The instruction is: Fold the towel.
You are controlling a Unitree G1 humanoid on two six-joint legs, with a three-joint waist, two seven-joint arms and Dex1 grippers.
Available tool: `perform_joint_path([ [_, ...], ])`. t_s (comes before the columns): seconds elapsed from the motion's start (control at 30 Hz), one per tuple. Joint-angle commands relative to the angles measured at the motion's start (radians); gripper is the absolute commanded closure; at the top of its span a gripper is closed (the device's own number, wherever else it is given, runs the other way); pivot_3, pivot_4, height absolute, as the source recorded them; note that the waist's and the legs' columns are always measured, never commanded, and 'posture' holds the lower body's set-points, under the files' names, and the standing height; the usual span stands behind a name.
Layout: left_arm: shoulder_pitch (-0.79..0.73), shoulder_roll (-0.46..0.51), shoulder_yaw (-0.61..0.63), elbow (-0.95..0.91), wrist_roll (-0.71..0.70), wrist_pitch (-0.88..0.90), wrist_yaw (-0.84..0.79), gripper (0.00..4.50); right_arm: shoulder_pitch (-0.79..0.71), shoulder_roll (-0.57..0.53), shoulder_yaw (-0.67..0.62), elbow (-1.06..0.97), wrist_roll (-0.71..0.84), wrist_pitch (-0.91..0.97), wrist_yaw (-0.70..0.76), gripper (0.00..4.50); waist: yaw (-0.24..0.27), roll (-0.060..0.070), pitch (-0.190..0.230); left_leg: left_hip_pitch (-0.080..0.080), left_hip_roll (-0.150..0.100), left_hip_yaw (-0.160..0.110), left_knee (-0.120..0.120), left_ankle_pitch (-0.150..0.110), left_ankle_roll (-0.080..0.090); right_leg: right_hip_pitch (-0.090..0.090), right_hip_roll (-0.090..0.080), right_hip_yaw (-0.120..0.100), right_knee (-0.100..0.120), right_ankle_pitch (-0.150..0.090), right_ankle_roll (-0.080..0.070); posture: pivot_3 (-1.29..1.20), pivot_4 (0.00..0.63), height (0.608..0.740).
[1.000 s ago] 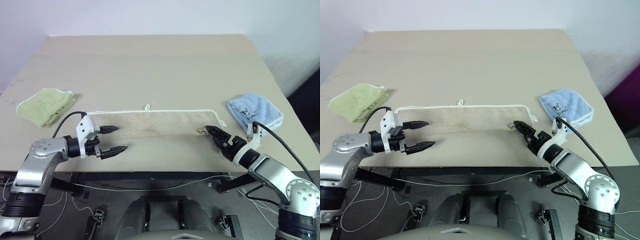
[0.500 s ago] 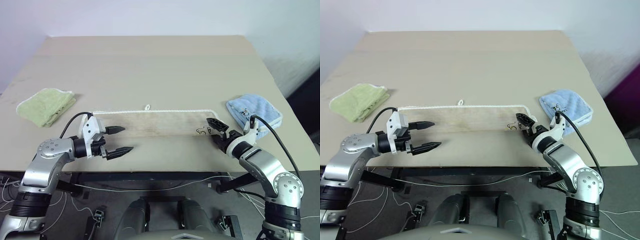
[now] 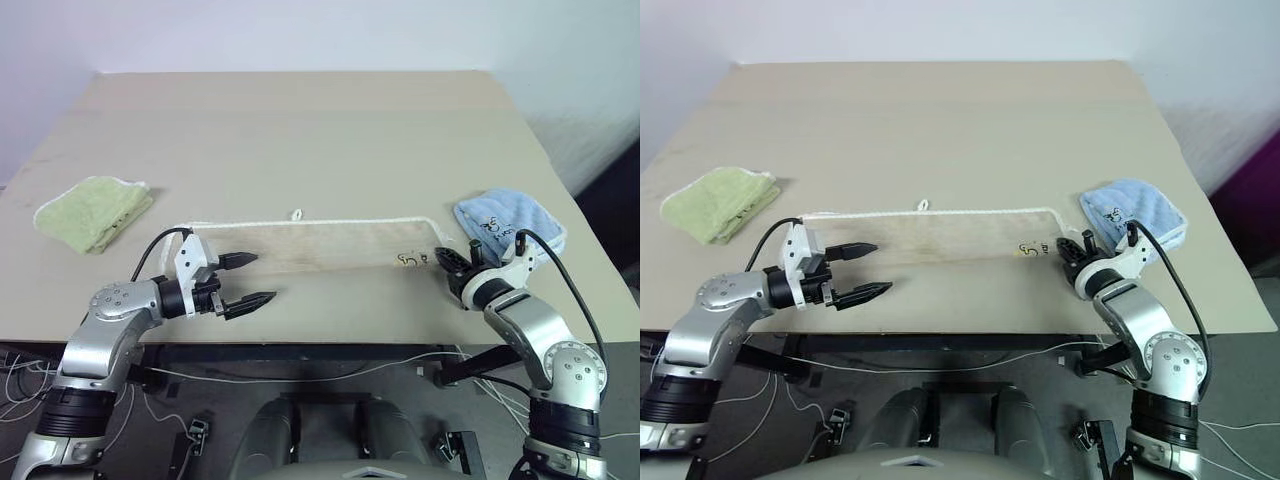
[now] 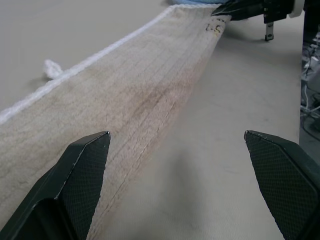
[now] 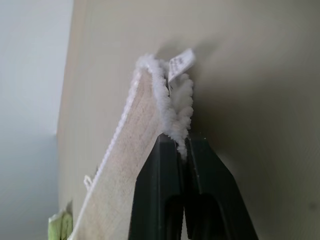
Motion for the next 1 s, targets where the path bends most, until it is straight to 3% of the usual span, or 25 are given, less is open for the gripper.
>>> perform_joint_path([
  [0.03, -0.008, -0.008, -0.002, -0.015, -0.001, -0.008, 0.008, 0.00, -0.023, -0.062, -0.047, -0.035, -0.017, -0.003, 0.020, 4.48, 0.000, 0.000, 0.000, 0.000, 0.000, 0.000, 0.000, 0.000, 0.000, 0.000, 0.000, 0.000, 0.000, 0.000, 0.000, 0.00, 0.150, 0.740],
  [0.37, 0.000, -0.034, -0.003, 0.000, 0.012, -0.024, 0.027, 0.00, -0.076, -0.305, -0.110, -0.030, -0.068, 0.054, 0.129, 4.48, 0.000, 0.001, 0.000, 0.000, 0.000, 0.001, 0.000, 0.000, 0.000, 0.000, 0.000, 0.000, 0.000, 0.000, 0.000, 0.00, 0.150, 0.740],
  [0.47, -0.007, -0.039, -0.004, 0.005, 0.015, -0.026, 0.031, 0.00, -0.118, -0.413, -0.032, -0.071, -0.164, 0.130, 0.233, 4.48, -0.001, 0.001, 0.000, 0.000, 0.000, 0.001, 0.000, 0.000, 0.000, 0.000, 0.001, 0.000, 0.000, 0.000, 0.000, 0.00, 0.150, 0.740],
  [0.63, -0.013, -0.054, -0.010, 0.007, 0.021, -0.030, 0.040, 0.00, -0.208, -0.557, 0.225, -0.174, -0.458, 0.201, 0.495, 4.48, -0.004, 0.001, 0.000, 0.000, 0.002, 0.001, 0.000, 0.000, 0.001, 0.000, 0.001, 0.000, -0.001, 0.000, 0.000, 0.00, 0.150, 0.740],
  [0.8, -0.007, -0.070, -0.019, -0.006, 0.024, -0.032, 0.055, 0.00, -0.341, -0.525, 0.471, -0.188, -0.702, 0.203, 0.682, 4.48, 0.000, 0.001, 0.000, -0.001, 0.002, 0.001, 0.001, 0.000, 0.001, -0.001, 0.000, 0.000, -0.001, 0.000, 0.000, 0.00, 0.150, 0.740],
  [1.0, 0.010, -0.081, -0.019, -0.030, 0.016, -0.029, 0.083, 0.00, -0.425, -0.393, 0.639, -0.139, -0.893, 0.193, 0.811, 4.48, 0.000, 0.000, 0.000, -0.001, 0.002, 0.000, 0.001, 0.000, 0.000, -0.001, 0.000, 0.000, -0.001, 0.000, 0.000, 0.00, 0.150, 0.740],
])
